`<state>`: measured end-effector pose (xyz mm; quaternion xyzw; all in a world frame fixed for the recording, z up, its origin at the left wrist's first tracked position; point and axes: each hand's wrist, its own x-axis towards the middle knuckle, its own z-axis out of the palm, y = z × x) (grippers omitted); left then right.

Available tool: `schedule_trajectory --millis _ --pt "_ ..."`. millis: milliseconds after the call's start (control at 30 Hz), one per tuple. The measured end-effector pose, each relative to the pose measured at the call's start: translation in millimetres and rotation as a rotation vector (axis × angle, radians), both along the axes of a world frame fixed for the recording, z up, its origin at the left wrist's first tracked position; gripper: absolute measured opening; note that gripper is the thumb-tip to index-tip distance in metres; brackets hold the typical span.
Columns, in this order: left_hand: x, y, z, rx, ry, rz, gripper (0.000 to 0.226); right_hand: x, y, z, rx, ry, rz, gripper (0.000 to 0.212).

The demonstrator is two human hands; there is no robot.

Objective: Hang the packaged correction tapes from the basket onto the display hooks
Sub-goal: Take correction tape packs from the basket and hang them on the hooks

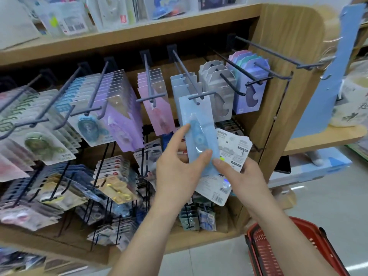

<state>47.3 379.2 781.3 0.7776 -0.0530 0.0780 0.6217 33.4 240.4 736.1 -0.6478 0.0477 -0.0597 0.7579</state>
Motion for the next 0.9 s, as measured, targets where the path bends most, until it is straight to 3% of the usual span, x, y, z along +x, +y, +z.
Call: schedule_trajectory --millis 167,367,467,567,667,800,900 --pt "37.7 -2.1 -6.2 -0.007 0.016 0.124 0.062 -4.6 -14.6 -6.9 -0.017 0.026 -0.09 0.016" --pt "71.9 -2.2 -16.5 0.161 0.01 0.171 0.062 -11.4 -23.6 -3.5 -0.026 0.014 -0.066 0.015" --pt "55.4 2.6 -23.4 0.334 -0.068 0.179 0.052 -10.9 -20.2 -0.6 -0.043 -0.006 -0.049 0.015" --pt "15.4 2.1 -25.1 0.227 -0.084 -0.016 0.027 -11.3 -16.4 3.7 -0.077 -0.057 -0.04 0.024" --pt "-11.5 -4.0 -26.4 0.141 0.097 -0.258 0.034 -12.6 -10.3 7.2 -0.022 -0.116 0.008 0.032" --pt "-13.6 -5.2 -28.2 -0.171 0.24 -0.169 0.035 -11.5 -8.5 9.1 0.013 -0.134 0.049 0.031" --pt "-15.4 -0.4 -30.7 -0.218 0.223 -0.059 0.03 -10.7 -12.5 9.3 -0.09 -0.164 0.013 0.025"
